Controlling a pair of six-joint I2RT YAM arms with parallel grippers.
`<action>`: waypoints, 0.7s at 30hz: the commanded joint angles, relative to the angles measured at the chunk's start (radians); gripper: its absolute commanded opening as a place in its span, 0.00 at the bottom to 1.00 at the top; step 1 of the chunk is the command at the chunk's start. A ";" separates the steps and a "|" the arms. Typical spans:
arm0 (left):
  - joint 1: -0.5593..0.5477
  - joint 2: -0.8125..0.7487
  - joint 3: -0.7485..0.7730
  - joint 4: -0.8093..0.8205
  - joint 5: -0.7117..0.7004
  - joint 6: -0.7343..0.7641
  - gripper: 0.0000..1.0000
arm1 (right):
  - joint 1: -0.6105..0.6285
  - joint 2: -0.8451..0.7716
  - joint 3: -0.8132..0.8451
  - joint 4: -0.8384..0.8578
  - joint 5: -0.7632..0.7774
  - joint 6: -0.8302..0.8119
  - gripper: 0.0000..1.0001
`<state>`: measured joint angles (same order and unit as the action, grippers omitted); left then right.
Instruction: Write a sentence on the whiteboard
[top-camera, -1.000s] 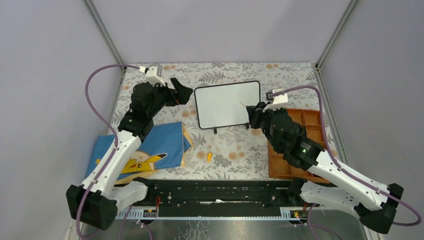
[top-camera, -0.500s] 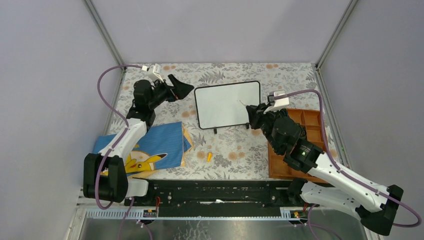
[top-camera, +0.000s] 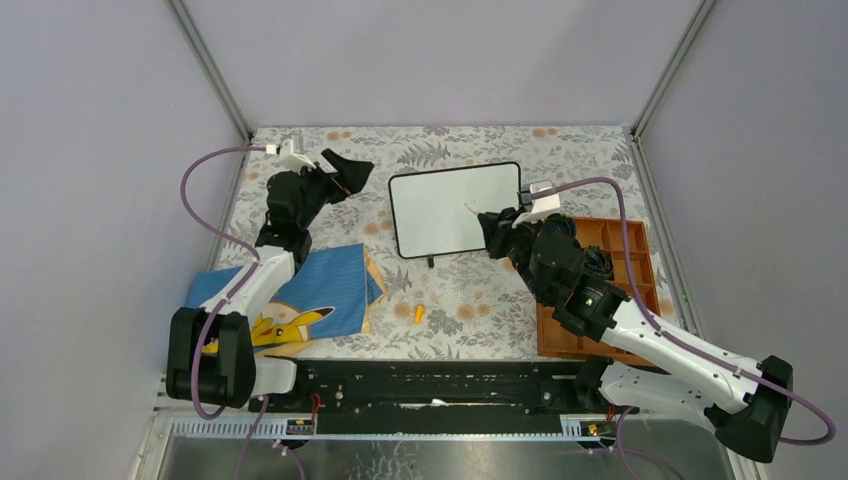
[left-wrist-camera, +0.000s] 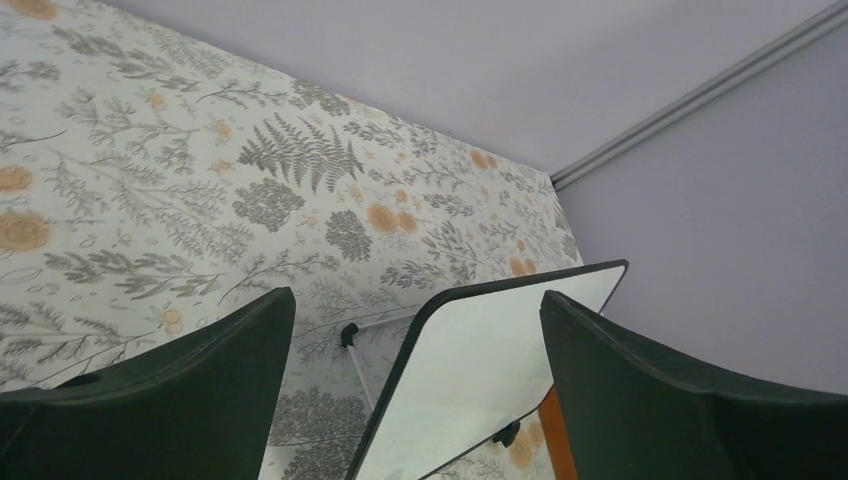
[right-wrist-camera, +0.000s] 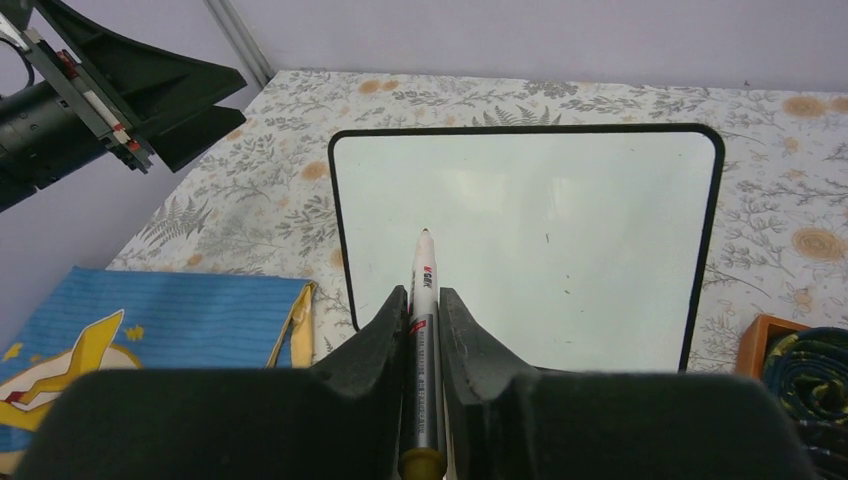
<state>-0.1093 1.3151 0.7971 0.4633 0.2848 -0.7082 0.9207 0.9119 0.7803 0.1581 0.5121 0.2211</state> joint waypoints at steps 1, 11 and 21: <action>0.007 -0.039 -0.076 0.158 -0.118 -0.039 0.99 | -0.007 0.018 0.024 0.066 -0.052 0.000 0.00; 0.008 0.088 -0.051 0.375 0.008 -0.166 0.99 | -0.007 0.047 0.060 0.046 0.043 -0.053 0.00; -0.047 0.029 -0.002 0.068 -0.146 -0.021 0.99 | -0.007 0.058 0.054 0.089 0.000 -0.090 0.00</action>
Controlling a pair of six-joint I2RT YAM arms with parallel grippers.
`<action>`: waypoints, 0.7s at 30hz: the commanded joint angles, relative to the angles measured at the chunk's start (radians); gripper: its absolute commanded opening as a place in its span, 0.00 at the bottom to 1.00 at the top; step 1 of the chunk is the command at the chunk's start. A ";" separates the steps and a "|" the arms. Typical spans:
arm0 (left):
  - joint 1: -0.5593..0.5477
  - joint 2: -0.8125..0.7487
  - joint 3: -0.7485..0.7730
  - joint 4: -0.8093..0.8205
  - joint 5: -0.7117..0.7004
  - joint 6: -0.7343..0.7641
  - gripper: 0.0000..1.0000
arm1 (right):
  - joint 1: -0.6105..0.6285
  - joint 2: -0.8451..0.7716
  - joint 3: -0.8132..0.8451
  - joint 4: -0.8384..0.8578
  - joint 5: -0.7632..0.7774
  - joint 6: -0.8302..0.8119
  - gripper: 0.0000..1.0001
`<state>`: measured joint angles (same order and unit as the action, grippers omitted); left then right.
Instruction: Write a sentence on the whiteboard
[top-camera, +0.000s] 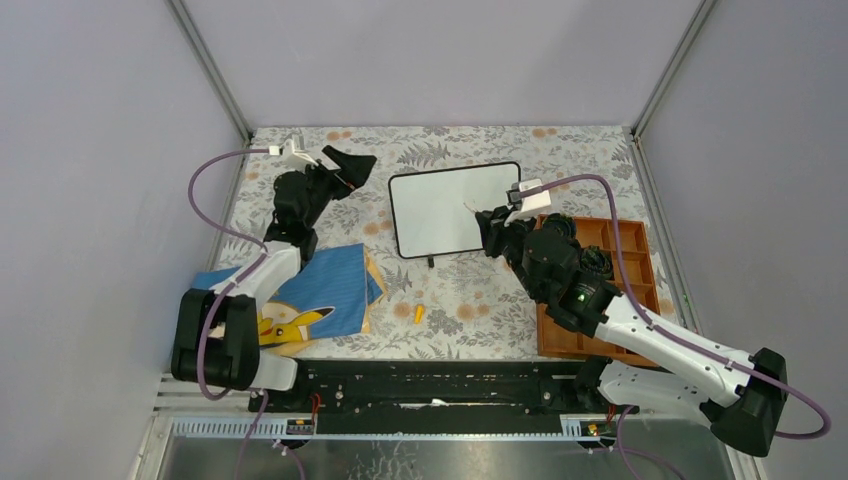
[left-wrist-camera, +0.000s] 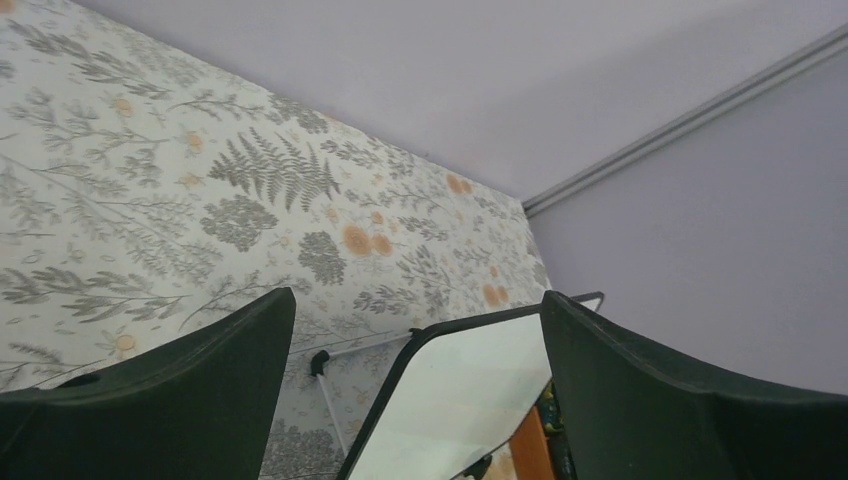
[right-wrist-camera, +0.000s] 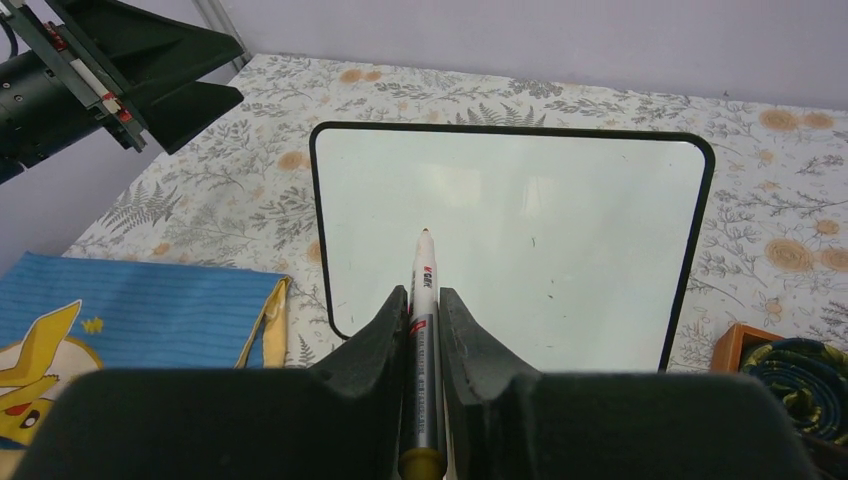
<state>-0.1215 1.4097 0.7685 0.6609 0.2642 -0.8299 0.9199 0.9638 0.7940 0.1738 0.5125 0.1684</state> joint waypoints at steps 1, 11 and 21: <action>-0.052 -0.080 0.039 -0.192 -0.188 0.127 0.99 | -0.006 0.010 0.046 0.073 0.001 -0.039 0.00; -0.111 -0.136 -0.080 -0.126 -0.273 0.204 0.99 | -0.006 0.092 0.101 0.098 -0.014 -0.019 0.00; 0.008 0.070 -0.083 0.177 0.252 0.086 0.99 | -0.011 0.144 0.025 0.247 -0.159 0.064 0.00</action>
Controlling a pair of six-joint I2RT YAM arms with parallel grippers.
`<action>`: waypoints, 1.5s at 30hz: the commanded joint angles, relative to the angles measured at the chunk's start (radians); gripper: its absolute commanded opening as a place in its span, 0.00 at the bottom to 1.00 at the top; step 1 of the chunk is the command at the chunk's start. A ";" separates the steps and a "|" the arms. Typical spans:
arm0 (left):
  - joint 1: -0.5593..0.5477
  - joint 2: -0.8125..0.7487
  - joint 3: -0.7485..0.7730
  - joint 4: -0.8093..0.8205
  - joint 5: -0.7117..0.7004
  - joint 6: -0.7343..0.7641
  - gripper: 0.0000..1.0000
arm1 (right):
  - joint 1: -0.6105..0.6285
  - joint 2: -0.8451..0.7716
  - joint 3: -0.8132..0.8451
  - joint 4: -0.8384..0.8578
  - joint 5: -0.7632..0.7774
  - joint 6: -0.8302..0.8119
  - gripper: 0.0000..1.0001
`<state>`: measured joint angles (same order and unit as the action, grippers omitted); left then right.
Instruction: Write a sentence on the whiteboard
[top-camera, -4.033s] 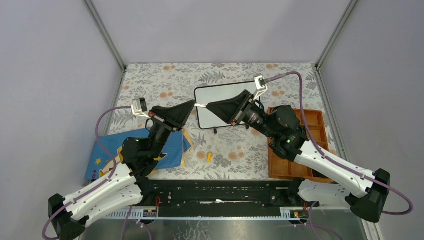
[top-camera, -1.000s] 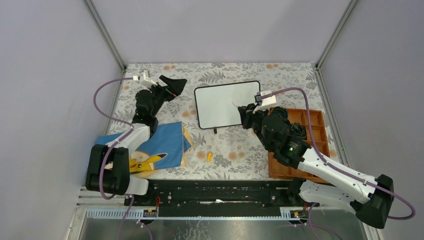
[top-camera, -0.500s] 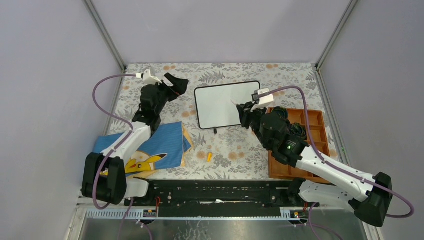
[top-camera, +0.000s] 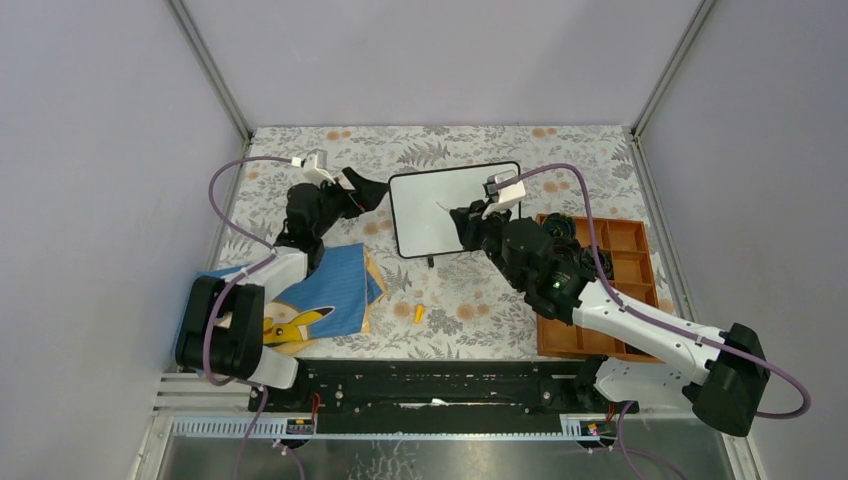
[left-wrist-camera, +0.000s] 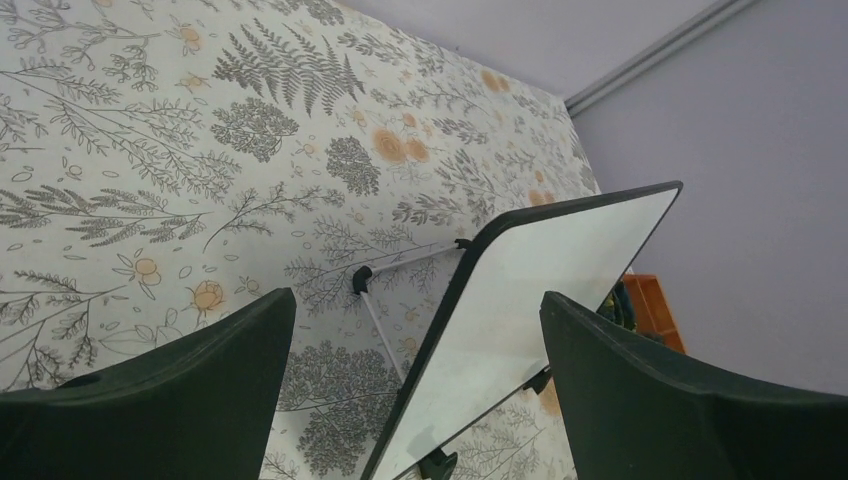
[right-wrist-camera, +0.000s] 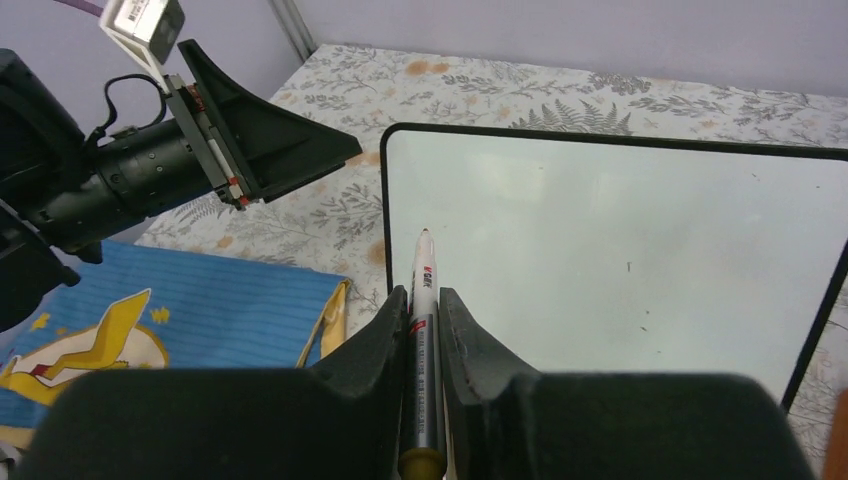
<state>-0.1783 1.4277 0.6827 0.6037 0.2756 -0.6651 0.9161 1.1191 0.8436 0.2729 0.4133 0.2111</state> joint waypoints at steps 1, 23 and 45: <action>0.073 0.074 0.009 0.248 0.275 -0.091 0.99 | -0.007 -0.012 -0.036 0.159 -0.060 0.017 0.00; 0.071 0.259 0.003 0.450 0.495 -0.113 0.95 | -0.006 0.038 -0.137 0.344 -0.111 -0.038 0.00; 0.062 0.351 0.018 0.489 0.569 -0.110 0.63 | 0.004 0.241 -0.039 0.476 -0.078 -0.050 0.00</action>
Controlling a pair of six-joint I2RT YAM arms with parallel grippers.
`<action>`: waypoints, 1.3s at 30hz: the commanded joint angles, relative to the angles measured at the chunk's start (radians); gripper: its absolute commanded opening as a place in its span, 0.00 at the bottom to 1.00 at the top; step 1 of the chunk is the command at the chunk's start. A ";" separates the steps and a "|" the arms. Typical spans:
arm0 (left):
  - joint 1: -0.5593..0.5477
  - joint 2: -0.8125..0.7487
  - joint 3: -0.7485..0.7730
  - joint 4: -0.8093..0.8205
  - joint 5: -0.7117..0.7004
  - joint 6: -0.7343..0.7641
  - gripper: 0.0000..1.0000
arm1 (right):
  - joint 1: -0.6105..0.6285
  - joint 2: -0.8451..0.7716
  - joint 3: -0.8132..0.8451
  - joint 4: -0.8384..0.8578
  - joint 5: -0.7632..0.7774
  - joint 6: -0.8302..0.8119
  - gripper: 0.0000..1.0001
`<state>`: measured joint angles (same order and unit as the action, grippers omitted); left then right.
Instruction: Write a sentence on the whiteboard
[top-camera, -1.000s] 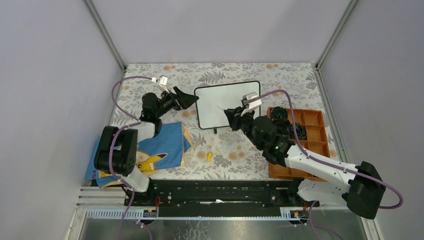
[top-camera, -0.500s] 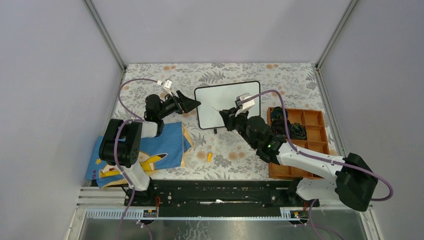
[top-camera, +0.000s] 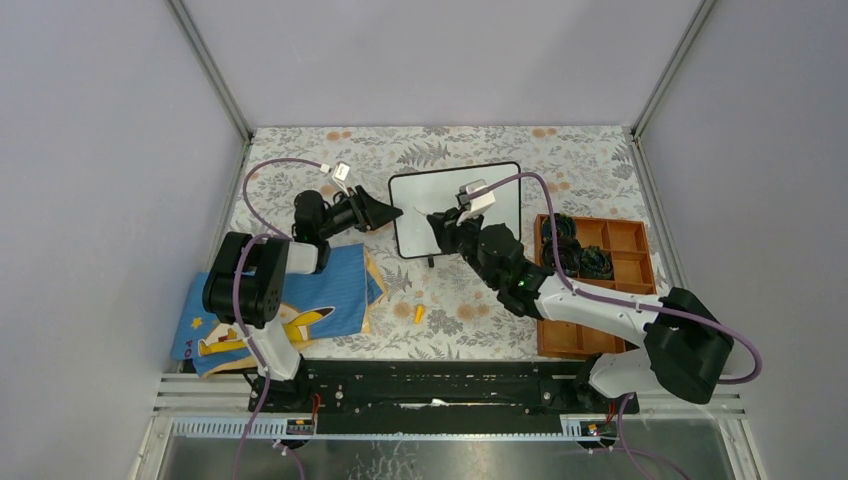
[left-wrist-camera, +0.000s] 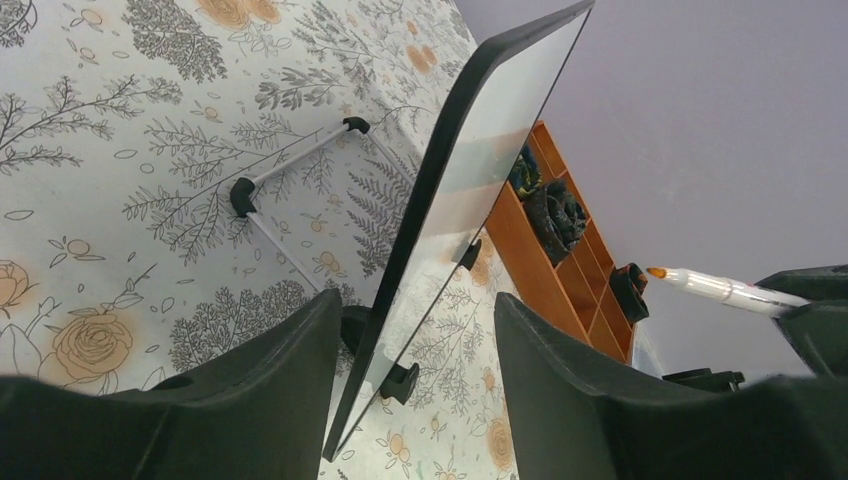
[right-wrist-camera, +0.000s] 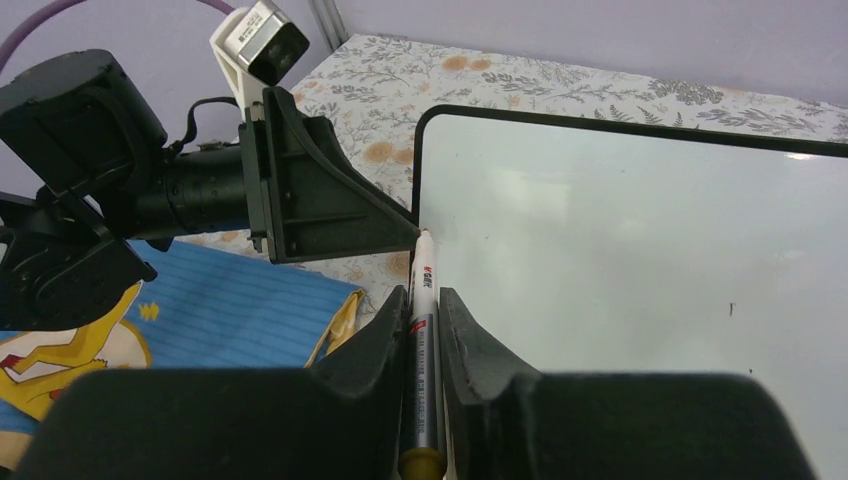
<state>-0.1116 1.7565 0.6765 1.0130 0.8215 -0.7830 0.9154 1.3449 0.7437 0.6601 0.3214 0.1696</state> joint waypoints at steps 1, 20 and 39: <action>-0.005 0.025 0.024 0.080 0.023 0.010 0.62 | 0.008 0.020 0.066 0.089 0.018 -0.013 0.00; -0.016 0.046 0.026 0.053 0.024 0.046 0.46 | 0.022 0.094 0.111 0.079 0.091 -0.051 0.00; -0.017 0.063 0.021 0.031 0.010 0.089 0.40 | 0.022 0.097 0.094 0.082 0.076 -0.046 0.00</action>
<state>-0.1238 1.8084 0.6838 1.0149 0.8307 -0.7311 0.9295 1.4620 0.8291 0.6865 0.3820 0.1280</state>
